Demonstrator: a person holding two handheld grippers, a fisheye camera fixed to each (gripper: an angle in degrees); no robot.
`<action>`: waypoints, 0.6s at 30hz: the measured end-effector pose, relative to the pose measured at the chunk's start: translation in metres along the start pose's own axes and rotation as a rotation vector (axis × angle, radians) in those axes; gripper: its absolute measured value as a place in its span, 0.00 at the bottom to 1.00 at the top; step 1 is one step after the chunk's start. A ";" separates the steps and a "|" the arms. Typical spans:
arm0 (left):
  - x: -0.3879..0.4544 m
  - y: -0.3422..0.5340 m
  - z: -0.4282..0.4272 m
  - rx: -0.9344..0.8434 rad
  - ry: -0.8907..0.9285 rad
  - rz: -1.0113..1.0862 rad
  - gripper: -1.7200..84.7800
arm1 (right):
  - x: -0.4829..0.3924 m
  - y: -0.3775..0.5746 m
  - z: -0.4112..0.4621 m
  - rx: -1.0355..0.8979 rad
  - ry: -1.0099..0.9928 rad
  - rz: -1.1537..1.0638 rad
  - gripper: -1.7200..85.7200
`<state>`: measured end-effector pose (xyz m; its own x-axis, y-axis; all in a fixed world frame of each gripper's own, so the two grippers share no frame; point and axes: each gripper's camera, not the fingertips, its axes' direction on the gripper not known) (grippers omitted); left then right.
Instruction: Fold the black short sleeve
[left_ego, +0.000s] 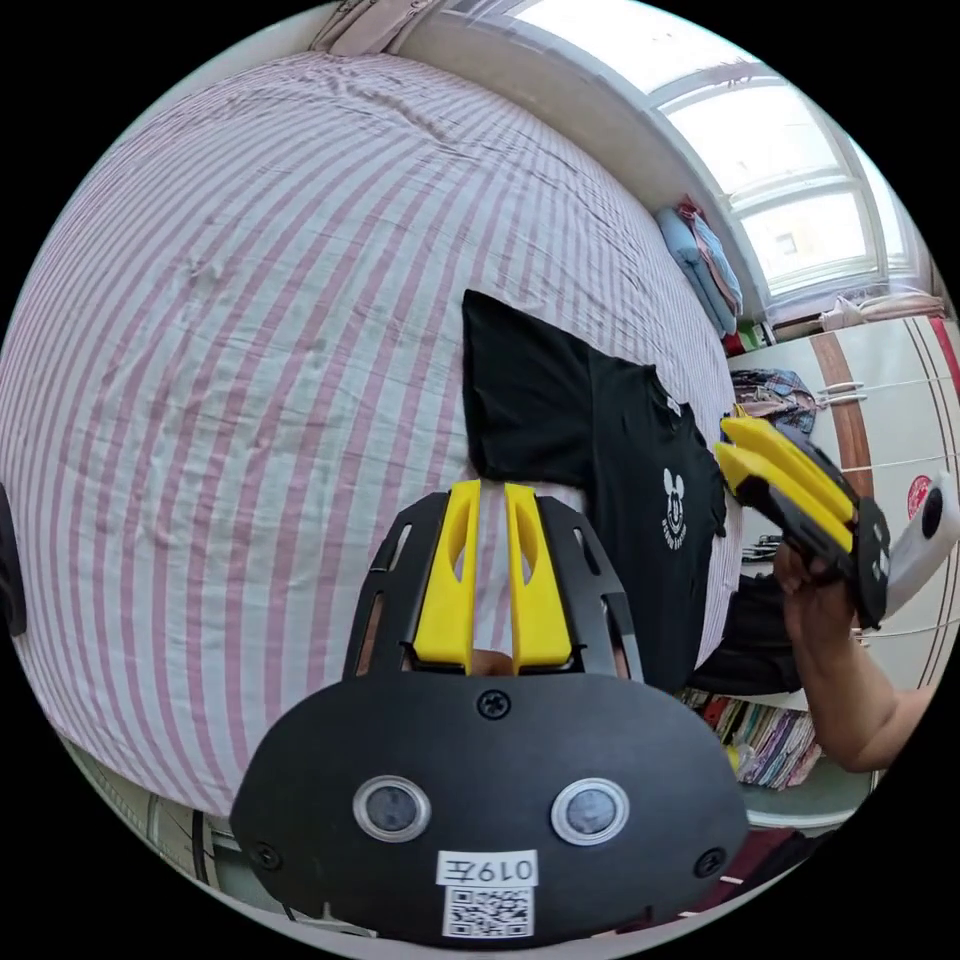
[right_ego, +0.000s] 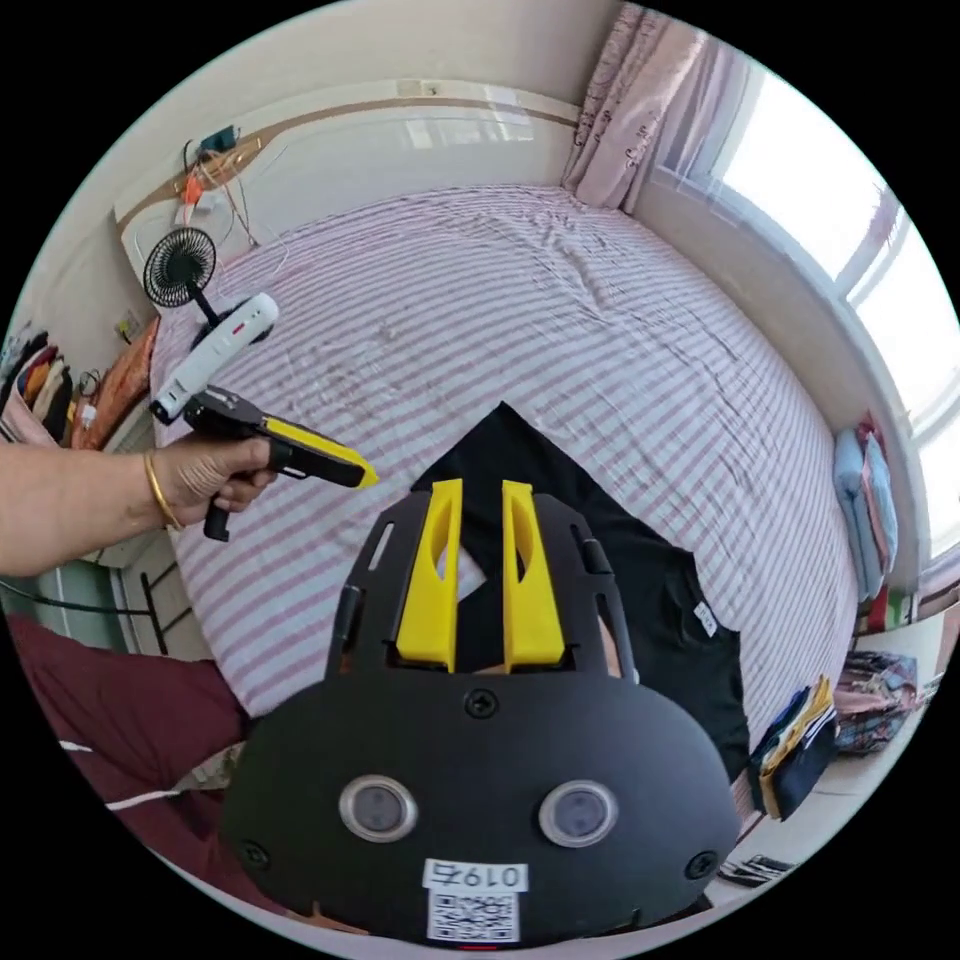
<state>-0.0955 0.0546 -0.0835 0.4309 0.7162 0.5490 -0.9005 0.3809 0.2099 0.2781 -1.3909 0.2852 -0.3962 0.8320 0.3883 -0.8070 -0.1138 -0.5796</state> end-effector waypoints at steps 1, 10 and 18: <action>-0.011 -0.022 -0.002 0.016 0.007 0.003 0.06 | -0.015 0.005 0.020 0.000 0.037 -0.048 0.10; -0.064 -0.171 0.015 -0.120 0.151 0.122 0.14 | -0.090 0.047 0.155 -0.067 0.249 -0.227 0.13; -0.085 -0.219 0.026 -0.141 0.137 0.110 0.15 | -0.097 0.065 0.222 -0.107 0.357 -0.335 0.12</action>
<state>0.0637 -0.1051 -0.1547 0.3435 0.8269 0.4453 -0.9294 0.3674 0.0347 0.1673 -1.5994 0.3689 0.0669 0.9492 0.3074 -0.8077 0.2325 -0.5419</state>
